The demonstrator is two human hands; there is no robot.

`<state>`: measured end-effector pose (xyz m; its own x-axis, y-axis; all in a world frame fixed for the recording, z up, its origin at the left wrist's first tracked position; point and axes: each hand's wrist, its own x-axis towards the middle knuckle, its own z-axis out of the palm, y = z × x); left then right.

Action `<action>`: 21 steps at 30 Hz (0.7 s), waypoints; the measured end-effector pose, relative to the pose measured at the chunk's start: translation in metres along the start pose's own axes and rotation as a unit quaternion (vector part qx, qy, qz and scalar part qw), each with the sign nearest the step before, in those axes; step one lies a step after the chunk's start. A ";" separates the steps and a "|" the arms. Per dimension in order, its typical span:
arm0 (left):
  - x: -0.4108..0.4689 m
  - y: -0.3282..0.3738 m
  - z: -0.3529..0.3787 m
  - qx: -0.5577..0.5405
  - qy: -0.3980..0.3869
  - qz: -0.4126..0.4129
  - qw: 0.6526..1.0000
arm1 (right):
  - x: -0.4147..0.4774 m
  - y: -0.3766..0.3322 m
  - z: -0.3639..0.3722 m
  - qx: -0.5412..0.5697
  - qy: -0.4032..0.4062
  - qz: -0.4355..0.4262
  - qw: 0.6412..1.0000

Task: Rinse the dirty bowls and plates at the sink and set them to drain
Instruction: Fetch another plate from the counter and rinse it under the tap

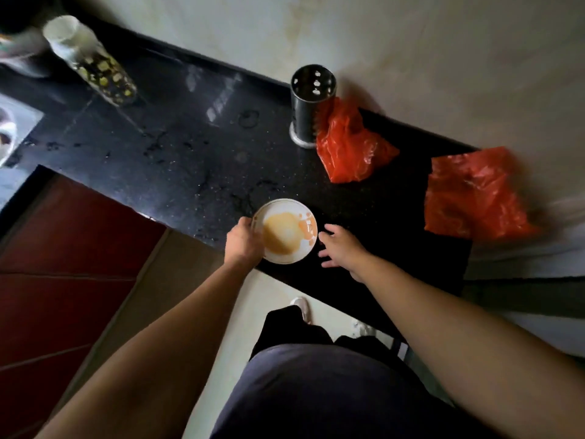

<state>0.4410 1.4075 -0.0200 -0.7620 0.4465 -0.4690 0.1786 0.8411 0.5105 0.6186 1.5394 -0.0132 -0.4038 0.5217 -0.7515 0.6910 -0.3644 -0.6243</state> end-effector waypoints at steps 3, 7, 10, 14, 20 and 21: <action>-0.012 0.001 0.001 -0.029 0.017 -0.029 0.999 | 0.014 -0.017 0.010 -0.035 -0.013 -0.022 0.999; -0.055 -0.020 -0.003 -0.145 0.054 -0.092 0.984 | 0.007 -0.025 0.022 -0.116 -0.003 -0.068 0.991; -0.087 -0.053 -0.016 -0.241 0.101 -0.132 0.956 | 0.002 -0.032 0.049 -0.166 -0.044 -0.125 0.977; -0.120 -0.114 -0.045 -0.315 0.153 -0.174 0.920 | -0.009 -0.044 0.121 -0.208 -0.119 -0.168 0.956; -0.133 -0.231 -0.112 -0.377 0.218 -0.204 0.877 | -0.028 -0.075 0.270 -0.255 -0.193 -0.216 0.922; -0.130 -0.252 -0.127 -0.382 0.221 -0.206 0.873 | -0.030 -0.081 0.297 -0.257 -0.200 -0.223 0.919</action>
<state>0.4158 1.0990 0.0044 -0.8595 -0.1496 -0.4887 -0.5065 0.3771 0.7754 0.3967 1.3244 -0.0028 -0.8323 0.1685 -0.5281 0.5541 0.2830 -0.7829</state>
